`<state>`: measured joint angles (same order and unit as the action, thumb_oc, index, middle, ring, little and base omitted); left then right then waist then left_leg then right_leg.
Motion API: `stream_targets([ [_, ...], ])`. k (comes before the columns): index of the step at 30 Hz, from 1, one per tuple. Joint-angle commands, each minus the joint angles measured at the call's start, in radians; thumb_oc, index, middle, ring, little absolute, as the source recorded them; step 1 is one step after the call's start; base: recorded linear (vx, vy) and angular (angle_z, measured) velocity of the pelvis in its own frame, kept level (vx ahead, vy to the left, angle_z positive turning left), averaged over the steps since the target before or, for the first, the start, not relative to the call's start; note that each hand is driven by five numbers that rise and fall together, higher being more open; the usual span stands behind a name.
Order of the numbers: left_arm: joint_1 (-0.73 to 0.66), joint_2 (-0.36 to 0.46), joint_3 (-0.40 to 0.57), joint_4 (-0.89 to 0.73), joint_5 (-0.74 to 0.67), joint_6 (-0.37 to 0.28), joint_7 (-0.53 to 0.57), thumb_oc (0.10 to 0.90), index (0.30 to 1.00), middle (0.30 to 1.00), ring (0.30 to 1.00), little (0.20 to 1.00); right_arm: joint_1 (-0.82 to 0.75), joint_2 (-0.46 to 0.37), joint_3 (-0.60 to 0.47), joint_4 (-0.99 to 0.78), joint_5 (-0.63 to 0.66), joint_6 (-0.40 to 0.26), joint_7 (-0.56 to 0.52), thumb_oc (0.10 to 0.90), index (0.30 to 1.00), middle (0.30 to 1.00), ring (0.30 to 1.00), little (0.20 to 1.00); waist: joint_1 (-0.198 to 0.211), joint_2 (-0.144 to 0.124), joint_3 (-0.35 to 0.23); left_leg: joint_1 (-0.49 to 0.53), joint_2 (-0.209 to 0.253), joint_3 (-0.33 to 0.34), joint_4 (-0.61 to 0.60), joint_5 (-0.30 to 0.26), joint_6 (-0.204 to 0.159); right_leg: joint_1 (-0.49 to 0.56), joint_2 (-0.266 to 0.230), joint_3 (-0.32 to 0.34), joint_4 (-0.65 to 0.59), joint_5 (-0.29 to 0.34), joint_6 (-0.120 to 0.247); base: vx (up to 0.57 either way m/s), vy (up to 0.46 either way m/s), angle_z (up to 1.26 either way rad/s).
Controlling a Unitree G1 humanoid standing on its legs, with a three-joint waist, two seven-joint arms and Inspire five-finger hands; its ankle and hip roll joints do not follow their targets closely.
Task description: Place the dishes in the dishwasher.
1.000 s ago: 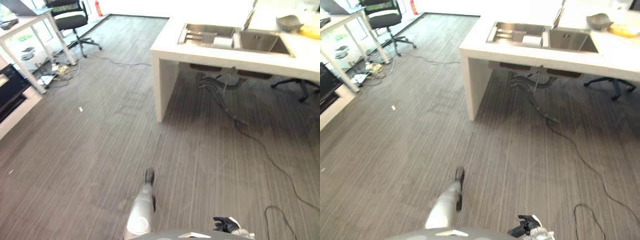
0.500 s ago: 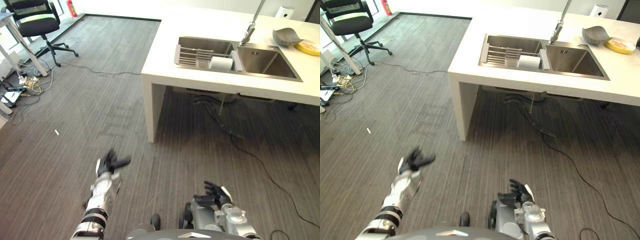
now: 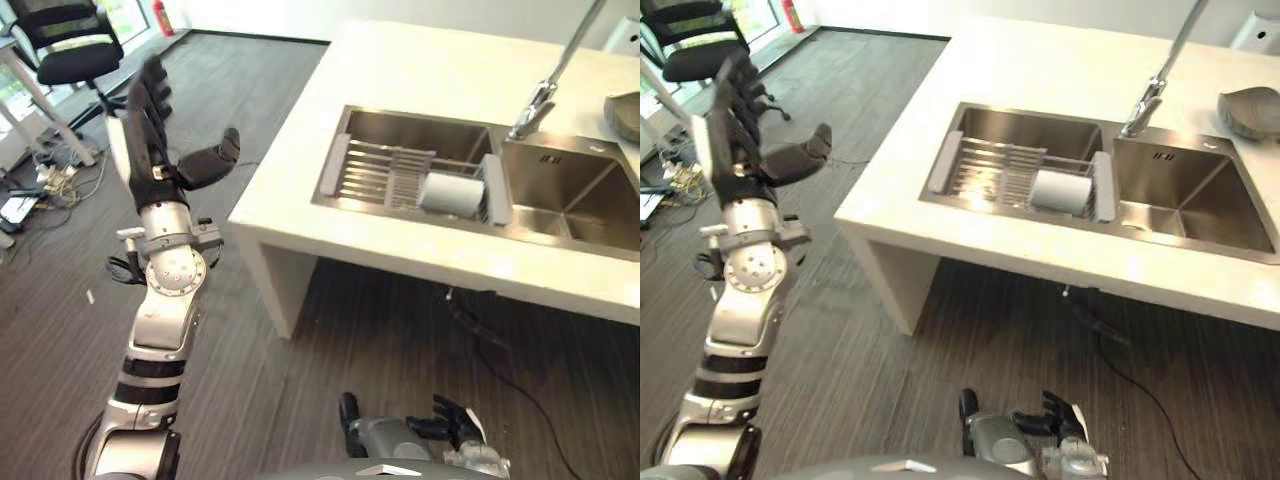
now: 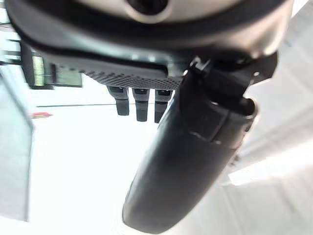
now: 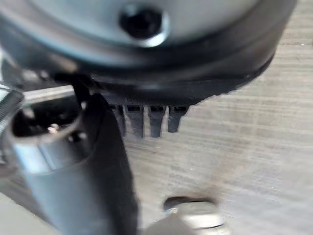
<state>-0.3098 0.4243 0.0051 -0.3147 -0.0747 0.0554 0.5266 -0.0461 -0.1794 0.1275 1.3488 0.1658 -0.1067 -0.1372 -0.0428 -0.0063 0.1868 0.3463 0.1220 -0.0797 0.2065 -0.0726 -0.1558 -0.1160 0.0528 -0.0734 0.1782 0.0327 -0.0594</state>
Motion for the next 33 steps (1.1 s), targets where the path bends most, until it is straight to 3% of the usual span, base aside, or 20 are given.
stream_targets([
  [1, -0.010, -0.015, 0.115, 0.035, 0.104, -0.146, 0.057, 0.800, 0.900, 0.900, 0.900, 0.900, 0.140, 0.014, 0.045, -0.170, -0.030, -0.010, 0.012, 0.800, 0.900, 0.900, 0.900, 0.900, -0.035, 0.008, -0.103, -0.189, -0.001, 0.004, 0.062, 0.130, 0.012, 0.116, -0.103, 0.020, -0.265, 0.077, 0.162, 0.07, -0.205, -0.63],
  [3, -0.028, -0.007, 0.098, 0.026, 0.106, -0.161, 0.055, 0.800, 0.900, 0.900, 0.900, 0.900, 0.088, -0.018, 0.040, -0.169, -0.013, -0.011, 0.000, 0.800, 0.900, 0.900, 0.900, 0.900, 0.001, -0.010, -0.067, -0.285, -0.065, -0.018, 0.244, 0.163, 0.019, 0.156, -0.114, 0.042, -0.265, 0.060, 0.141, 0.17, -0.195, 0.15],
  [4, -0.015, -0.002, 0.097, 0.000, 0.114, -0.162, 0.054, 0.800, 0.900, 0.900, 0.900, 0.900, 0.063, -0.029, 0.025, -0.176, 0.010, -0.012, -0.011, 0.800, 0.900, 0.900, 0.900, 0.900, 0.033, -0.014, -0.050, -0.332, -0.181, -0.064, 0.261, 0.122, 0.038, 0.177, -0.099, 0.084, -0.265, 0.047, 0.132, 0.15, -0.113, -0.12],
  [5, -0.016, -0.003, 0.097, -0.003, 0.115, -0.160, 0.053, 0.800, 0.900, 0.900, 0.900, 0.900, 0.062, -0.030, 0.023, -0.176, 0.010, -0.011, -0.011, 0.800, 0.900, 0.900, 0.900, 0.900, 0.038, -0.019, -0.046, -0.337, -0.187, -0.058, 0.262, 0.132, 0.040, 0.172, -0.105, 0.090, -0.265, 0.055, 0.133, 0.27, -0.123, -0.66],
  [6, 0.016, 0.009, 0.100, -0.025, 0.121, -0.153, 0.036, 0.800, 0.900, 0.900, 0.900, 0.900, 0.057, -0.019, 0.020, -0.175, 0.030, -0.013, 0.002, 0.800, 0.900, 0.900, 0.900, 0.900, 0.068, -0.004, -0.043, -0.375, -0.280, -0.114, 0.156, 0.091, 0.078, 0.184, -0.068, 0.132, -0.265, 0.052, 0.131, 0.14, -0.064, -1.18],
  [7, 0.040, -0.011, 0.074, -0.046, 0.104, -0.147, 0.016, 0.800, 0.900, 0.900, 0.900, 0.900, 0.060, -0.019, 0.036, -0.166, 0.023, -0.015, 0.007, 0.800, 0.900, 0.900, 0.900, 0.900, 0.069, 0.006, -0.046, -0.334, -0.271, -0.083, 0.045, 0.090, 0.105, 0.184, -0.060, 0.136, -0.265, 0.064, 0.135, 0.18, -0.070, -1.30],
  [9, 0.059, 0.005, 0.069, -0.076, 0.115, -0.142, -0.012, 0.800, 0.900, 0.900, 0.900, 0.900, 0.068, -0.012, 0.045, -0.170, 0.011, -0.017, 0.005, 0.800, 0.900, 0.900, 0.900, 0.900, 0.067, 0.005, -0.039, -0.304, -0.255, -0.068, 0.057, 0.107, 0.102, 0.197, -0.064, 0.137, -0.265, 0.064, 0.139, 0.01, 0.006, -1.36],
  [11, 0.098, -0.005, 0.073, -0.096, 0.107, -0.142, -0.022, 0.800, 0.900, 0.900, 0.900, 0.900, 0.079, -0.005, 0.047, -0.181, 0.014, -0.016, -0.007, 0.800, 0.900, 0.900, 0.900, 0.900, 0.071, 0.007, -0.044, -0.301, -0.237, -0.073, 0.014, 0.080, 0.096, 0.200, -0.068, 0.131, -0.265, 0.048, 0.141, 0.05, 0.015, -0.31],
  [12, 0.119, -0.009, 0.074, -0.110, 0.103, -0.136, -0.034, 0.800, 0.900, 0.900, 0.900, 0.900, 0.082, 0.005, 0.018, -0.183, 0.039, -0.015, -0.009, 0.800, 0.900, 0.900, 0.900, 0.900, 0.074, 0.010, -0.055, -0.266, -0.251, -0.114, -0.057, 0.049, 0.120, 0.194, -0.058, 0.134, -0.265, 0.049, 0.142, 0.06, 0.012, -0.06],
  [14, 0.139, -0.001, 0.055, -0.121, 0.114, -0.129, -0.050, 0.800, 0.900, 0.900, 0.900, 0.900, 0.111, 0.036, -0.024, -0.166, 0.085, -0.023, 0.010, 0.800, 0.900, 0.900, 0.900, 0.900, 0.051, 0.009, -0.068, -0.212, -0.216, -0.112, -0.201, 0.062, 0.134, 0.187, -0.053, 0.113, -0.265, 0.056, 0.141, 0.02, 0.045, -0.35],
  [16, 0.150, -0.010, 0.045, -0.134, 0.107, -0.133, -0.065, 0.800, 0.900, 0.900, 0.900, 0.900, 0.133, 0.067, 0.021, -0.193, 0.068, -0.010, 0.053, 0.800, 0.900, 0.900, 0.900, 0.900, 0.047, 0.008, -0.074, -0.185, -0.220, -0.145, -0.272, 0.088, 0.148, 0.169, -0.049, 0.114, -0.265, 0.063, 0.142, -0.04, 0.074, -0.23],
  [21, 0.129, -0.003, -0.014, -0.112, 0.133, -0.132, -0.081, 0.800, 0.900, 0.900, 0.900, 0.900, 0.150, 0.083, 0.051, -0.137, 0.062, -0.003, 0.065, 0.800, 0.900, 0.900, 0.900, 0.900, 0.029, 0.003, -0.073, -0.216, -0.211, -0.130, -0.294, 0.104, 0.150, 0.116, -0.047, 0.118, -0.265, 0.081, 0.150, -0.10, 0.074, 0.13],
  [24, 0.129, 0.028, -0.049, -0.124, 0.155, -0.133, -0.114, 0.800, 0.900, 0.900, 0.900, 0.900, 0.145, 0.090, 0.041, -0.131, 0.073, -0.010, 0.064, 0.800, 0.900, 0.900, 0.900, 0.900, 0.023, -0.020, -0.055, -0.239, -0.203, -0.112, -0.294, 0.110, 0.155, 0.085, -0.042, 0.106, -0.248, 0.104, 0.160, -0.13, 0.002, 0.06],
  [25, 0.137, 0.052, -0.053, -0.120, 0.158, -0.132, -0.134, 0.800, 0.900, 0.900, 0.900, 0.900, 0.135, 0.085, 0.050, -0.135, 0.056, -0.009, 0.064, 0.800, 0.900, 0.900, 0.900, 0.900, 0.039, -0.019, -0.032, -0.238, -0.175, -0.076, -0.294, 0.109, 0.149, 0.052, -0.028, -0.005, -0.163, 0.077, 0.165, -0.19, -0.011, -0.13],
  [27, 0.145, 0.065, -0.051, -0.128, 0.159, -0.135, -0.168, 0.800, 0.900, 0.900, 0.900, 0.900, 0.136, 0.085, 0.049, -0.137, 0.027, -0.003, 0.068, 0.800, 0.900, 0.900, 0.900, 0.900, 0.055, -0.004, -0.025, -0.249, -0.143, -0.036, -0.294, 0.126, 0.140, 0.068, -0.056, -0.120, -0.090, 0.011, 0.172, -0.20, 0.000, -0.97],
  [29, 0.130, 0.077, -0.078, -0.139, 0.164, -0.141, -0.201, 0.800, 0.900, 0.900, 0.900, 0.900, 0.131, 0.076, 0.051, -0.132, -0.007, -0.004, 0.060, 0.800, 0.900, 0.900, 0.900, 0.900, 0.043, 0.007, -0.029, -0.260, -0.129, -0.029, -0.294, 0.137, 0.141, 0.106, -0.069, -0.045, -0.038, -0.039, 0.167, -0.15, -0.025, -1.11],
  [31, 0.104, 0.083, -0.114, -0.135, 0.174, -0.140, -0.218, 0.800, 0.900, 0.900, 0.900, 0.900, 0.134, 0.067, 0.050, -0.118, -0.021, 0.000, 0.053, 0.800, 0.900, 0.900, 0.900, 0.900, 0.051, 0.007, -0.052, -0.275, -0.127, -0.025, -0.294, 0.136, 0.138, 0.158, -0.103, 0.048, -0.090, -0.053, 0.169, -0.09, -0.092, 0.11],
  [32, 0.087, 0.082, -0.137, -0.131, 0.183, -0.136, -0.217, 0.800, 0.900, 0.900, 0.900, 0.900, 0.136, 0.057, 0.054, -0.112, -0.031, 0.000, 0.056, 0.800, 0.900, 0.900, 0.900, 0.900, 0.062, 0.003, -0.053, -0.286, -0.125, -0.010, -0.294, 0.142, 0.133, 0.176, -0.136, 0.042, -0.152, -0.027, 0.175, -0.07, -0.089, -0.04],
  [33, 0.087, 0.082, -0.137, -0.131, 0.183, -0.136, -0.217, 0.800, 0.900, 0.900, 0.900, 0.900, 0.136, 0.057, 0.054, -0.112, -0.031, 0.000, 0.056, 0.800, 0.900, 0.900, 0.900, 0.900, 0.062, 0.003, -0.053, -0.286, -0.125, -0.010, -0.294, 0.142, 0.133, 0.176, -0.136, 0.042, -0.152, -0.027, 0.175, -0.07, -0.049, -0.24],
])
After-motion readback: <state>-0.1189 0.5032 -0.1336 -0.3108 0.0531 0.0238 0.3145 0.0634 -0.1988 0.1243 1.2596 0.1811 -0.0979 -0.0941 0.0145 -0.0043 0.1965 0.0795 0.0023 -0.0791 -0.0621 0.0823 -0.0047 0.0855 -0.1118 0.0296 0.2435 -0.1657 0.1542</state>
